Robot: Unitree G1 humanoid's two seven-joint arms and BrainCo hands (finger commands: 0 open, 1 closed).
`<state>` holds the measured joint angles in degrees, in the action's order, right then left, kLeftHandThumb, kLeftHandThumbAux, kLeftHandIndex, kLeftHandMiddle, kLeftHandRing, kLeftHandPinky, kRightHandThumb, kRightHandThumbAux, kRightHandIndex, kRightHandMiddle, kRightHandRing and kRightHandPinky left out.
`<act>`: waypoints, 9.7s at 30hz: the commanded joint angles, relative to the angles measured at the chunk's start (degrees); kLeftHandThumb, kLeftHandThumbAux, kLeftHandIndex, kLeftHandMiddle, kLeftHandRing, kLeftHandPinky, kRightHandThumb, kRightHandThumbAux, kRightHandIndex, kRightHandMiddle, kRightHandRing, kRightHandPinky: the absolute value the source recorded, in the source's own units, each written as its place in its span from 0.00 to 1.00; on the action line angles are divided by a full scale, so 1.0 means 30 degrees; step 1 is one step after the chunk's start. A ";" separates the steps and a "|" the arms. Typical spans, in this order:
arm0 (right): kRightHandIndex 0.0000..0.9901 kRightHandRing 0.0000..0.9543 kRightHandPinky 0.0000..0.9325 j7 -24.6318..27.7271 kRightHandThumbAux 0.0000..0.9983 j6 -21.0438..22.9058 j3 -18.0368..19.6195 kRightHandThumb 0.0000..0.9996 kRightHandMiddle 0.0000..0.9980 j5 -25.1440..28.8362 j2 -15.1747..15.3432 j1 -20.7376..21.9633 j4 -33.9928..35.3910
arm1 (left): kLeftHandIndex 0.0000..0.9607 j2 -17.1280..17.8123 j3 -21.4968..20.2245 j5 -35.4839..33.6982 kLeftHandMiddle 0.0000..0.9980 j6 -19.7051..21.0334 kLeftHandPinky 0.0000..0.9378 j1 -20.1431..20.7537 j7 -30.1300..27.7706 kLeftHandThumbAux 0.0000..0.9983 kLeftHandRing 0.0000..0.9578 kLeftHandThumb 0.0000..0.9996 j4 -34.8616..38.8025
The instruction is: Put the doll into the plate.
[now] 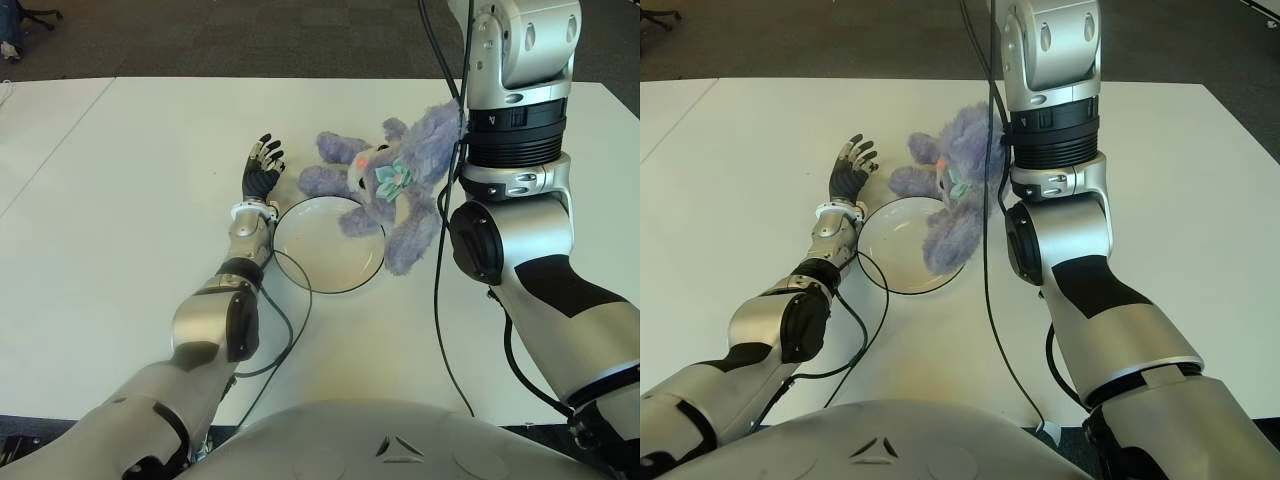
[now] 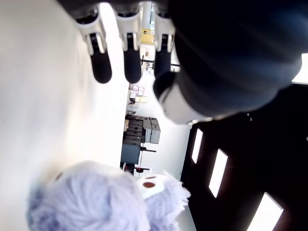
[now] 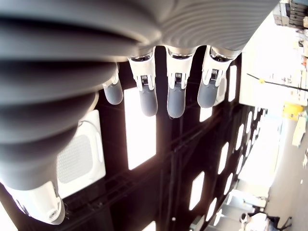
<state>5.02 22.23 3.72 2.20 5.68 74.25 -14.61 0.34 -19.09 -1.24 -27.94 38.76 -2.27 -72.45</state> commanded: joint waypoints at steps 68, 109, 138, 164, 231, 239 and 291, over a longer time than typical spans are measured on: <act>0.00 0.00 0.00 1.0893 0.37 -1.8910 -0.7169 0.00 0.00 -0.6405 1.2180 -0.5438 -0.7843 | 0.12 -0.1025 -0.0032 -0.0365 0.17 0.2165 0.21 -0.2157 0.0242 0.91 0.16 0.64 -0.1648; 0.00 0.00 0.00 1.1213 0.44 -2.2673 -0.5759 0.00 0.00 -0.5575 1.2735 -0.8659 -1.0825 | 0.03 -0.0275 0.1446 0.0671 0.10 0.2954 0.21 -0.2110 0.0549 0.69 0.15 0.21 -0.1739; 0.00 0.00 0.00 0.7216 0.51 -2.3097 -0.5610 0.05 0.00 -0.6488 1.0194 -1.0802 -1.1592 | 0.04 -0.0488 0.0561 -0.0081 0.13 0.3202 0.23 -0.2046 0.0244 0.71 0.17 0.24 -0.1770; 0.00 0.01 0.09 0.4892 0.66 -2.4506 -0.5866 0.21 0.00 -0.7356 0.8509 -1.1204 -1.1334 | 0.02 -0.0470 0.0651 0.0085 0.13 0.3270 0.22 -0.2016 0.0450 0.73 0.17 0.14 -0.1786; 0.07 0.22 0.27 0.7066 0.72 -2.0722 -0.6556 0.32 0.14 -0.6683 0.5748 -1.1104 -1.2081 | 0.05 -0.0522 0.0585 0.0188 0.11 0.3656 0.19 -0.1971 0.0932 0.73 0.14 0.12 -0.1825; 0.00 0.02 0.03 0.9328 0.59 -2.2862 -0.7514 0.21 0.01 -0.6487 0.6136 -1.0555 -1.2196 | 0.05 -0.0526 0.0559 0.0178 0.11 0.3569 0.21 -0.2014 0.0874 0.74 0.14 0.13 -0.1816; 0.00 0.00 0.00 0.9769 0.26 -2.1931 -0.7396 0.25 0.00 -0.6788 0.7690 -1.0268 -1.0148 | 0.04 -0.0591 0.0424 0.0023 0.12 0.3522 0.21 -0.1986 0.0699 0.75 0.15 0.09 -0.1804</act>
<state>33.91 -44.50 -17.66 -16.65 28.20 45.01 -45.03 0.17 -17.24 -0.62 -25.70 39.66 -0.50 -72.42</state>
